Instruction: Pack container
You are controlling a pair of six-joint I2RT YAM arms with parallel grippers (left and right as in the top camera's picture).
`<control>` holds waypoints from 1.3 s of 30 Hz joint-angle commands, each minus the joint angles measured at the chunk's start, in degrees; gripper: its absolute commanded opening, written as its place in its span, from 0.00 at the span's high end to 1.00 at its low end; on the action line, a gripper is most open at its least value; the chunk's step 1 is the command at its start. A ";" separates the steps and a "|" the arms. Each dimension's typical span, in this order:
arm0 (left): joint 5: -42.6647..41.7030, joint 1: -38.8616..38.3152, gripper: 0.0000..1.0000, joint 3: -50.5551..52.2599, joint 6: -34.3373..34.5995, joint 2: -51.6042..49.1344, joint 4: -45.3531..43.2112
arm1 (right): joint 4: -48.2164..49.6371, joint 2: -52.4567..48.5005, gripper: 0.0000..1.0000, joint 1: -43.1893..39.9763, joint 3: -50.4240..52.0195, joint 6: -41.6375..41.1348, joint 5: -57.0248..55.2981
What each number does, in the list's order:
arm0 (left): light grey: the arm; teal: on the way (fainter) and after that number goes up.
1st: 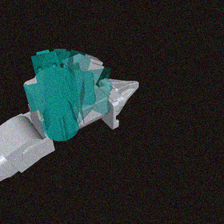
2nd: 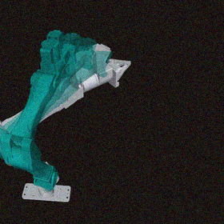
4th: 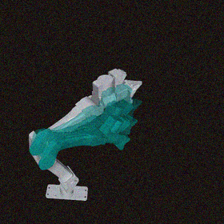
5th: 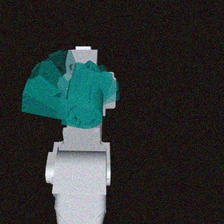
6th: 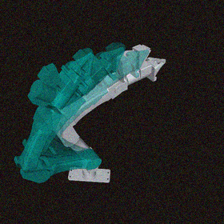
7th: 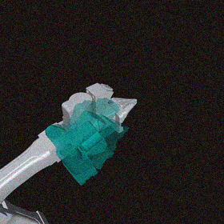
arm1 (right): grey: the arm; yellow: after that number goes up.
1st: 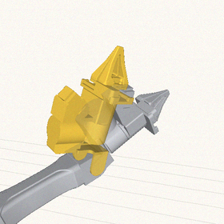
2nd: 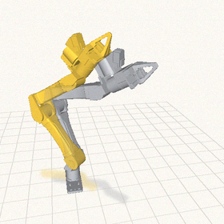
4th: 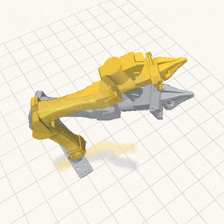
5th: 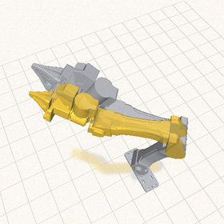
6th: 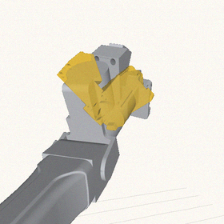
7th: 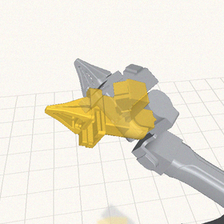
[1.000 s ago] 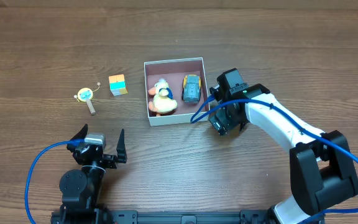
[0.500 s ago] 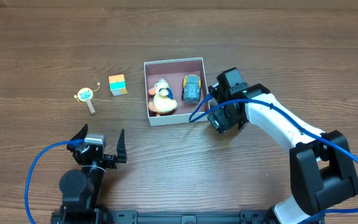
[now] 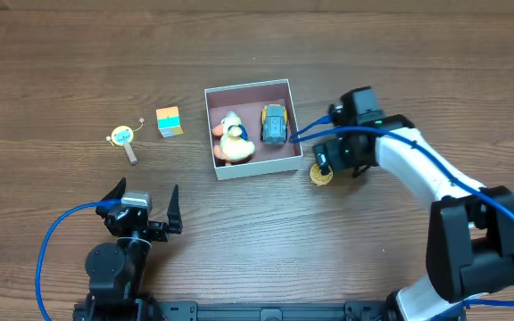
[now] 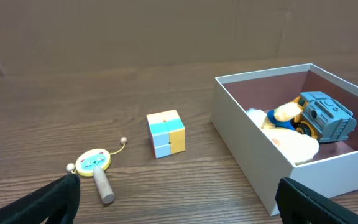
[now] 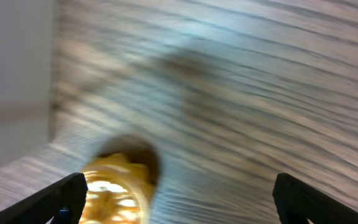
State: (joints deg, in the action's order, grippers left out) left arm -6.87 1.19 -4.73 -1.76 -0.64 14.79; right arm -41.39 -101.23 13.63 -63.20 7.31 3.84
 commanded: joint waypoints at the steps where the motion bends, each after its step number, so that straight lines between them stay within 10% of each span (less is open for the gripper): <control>1: -0.22 0.39 0.00 0.20 -1.05 0.37 -0.07 | -0.72 0.09 0.13 -3.93 0.13 -1.36 4.83; 4: -0.20 0.39 0.00 0.20 -1.05 0.37 -0.07 | -2.03 0.28 0.64 -4.39 -0.11 -1.62 4.85; 8: -0.22 0.39 0.00 0.20 -1.03 0.37 -0.07 | -7.13 0.31 0.96 -4.39 -4.66 -7.67 4.55; 16: -0.22 0.39 0.00 0.20 -1.03 0.37 -0.07 | -32.02 1.05 0.96 -4.33 -17.38 -11.82 16.11; 39: -0.22 0.39 0.00 0.20 -1.03 0.37 -0.07 | -10.86 -2.10 0.96 -4.37 -2.43 -12.09 27.93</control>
State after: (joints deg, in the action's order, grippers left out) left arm -6.87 1.19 -4.73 -1.76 -0.62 14.79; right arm -52.88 -103.20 9.26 -66.74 -4.91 31.55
